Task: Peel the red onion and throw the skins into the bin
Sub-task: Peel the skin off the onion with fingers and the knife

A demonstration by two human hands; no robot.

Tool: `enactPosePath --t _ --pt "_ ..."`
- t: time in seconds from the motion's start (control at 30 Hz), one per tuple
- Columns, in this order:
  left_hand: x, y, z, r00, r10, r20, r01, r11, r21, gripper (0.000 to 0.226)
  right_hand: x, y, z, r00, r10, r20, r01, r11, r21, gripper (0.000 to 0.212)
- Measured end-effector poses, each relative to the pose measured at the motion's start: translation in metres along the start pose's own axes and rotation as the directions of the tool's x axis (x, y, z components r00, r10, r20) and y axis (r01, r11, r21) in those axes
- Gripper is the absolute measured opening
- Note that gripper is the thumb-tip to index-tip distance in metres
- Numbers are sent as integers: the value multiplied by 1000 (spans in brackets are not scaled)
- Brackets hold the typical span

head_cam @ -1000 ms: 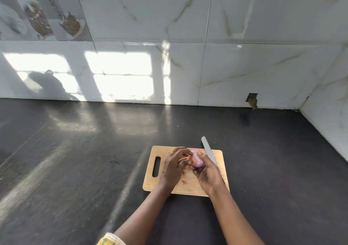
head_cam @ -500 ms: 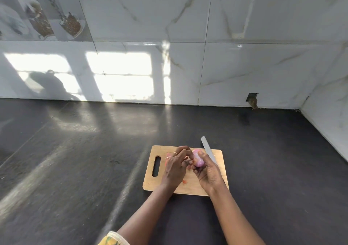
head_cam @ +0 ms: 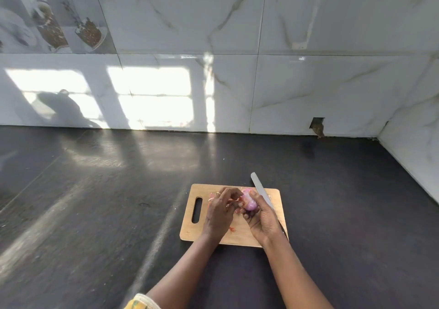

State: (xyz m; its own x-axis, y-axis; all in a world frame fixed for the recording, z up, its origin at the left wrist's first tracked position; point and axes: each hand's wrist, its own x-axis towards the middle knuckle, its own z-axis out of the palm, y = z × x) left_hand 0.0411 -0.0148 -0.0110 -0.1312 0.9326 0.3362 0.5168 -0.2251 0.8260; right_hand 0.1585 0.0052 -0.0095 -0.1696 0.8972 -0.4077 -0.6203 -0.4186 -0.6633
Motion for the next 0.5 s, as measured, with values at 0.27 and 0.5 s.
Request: enactPosePath --t 0.27,0.5 --pt "-3 -1 1 999 32 -25 -30 995 94 9 -5 -2 2 1000 -2 -7 2 1000 7 15" --pt "-2 -17 -6 995 -100 -17 101 988 115 17 -2 -3 1 997 16 -78 -13 999 40 17"
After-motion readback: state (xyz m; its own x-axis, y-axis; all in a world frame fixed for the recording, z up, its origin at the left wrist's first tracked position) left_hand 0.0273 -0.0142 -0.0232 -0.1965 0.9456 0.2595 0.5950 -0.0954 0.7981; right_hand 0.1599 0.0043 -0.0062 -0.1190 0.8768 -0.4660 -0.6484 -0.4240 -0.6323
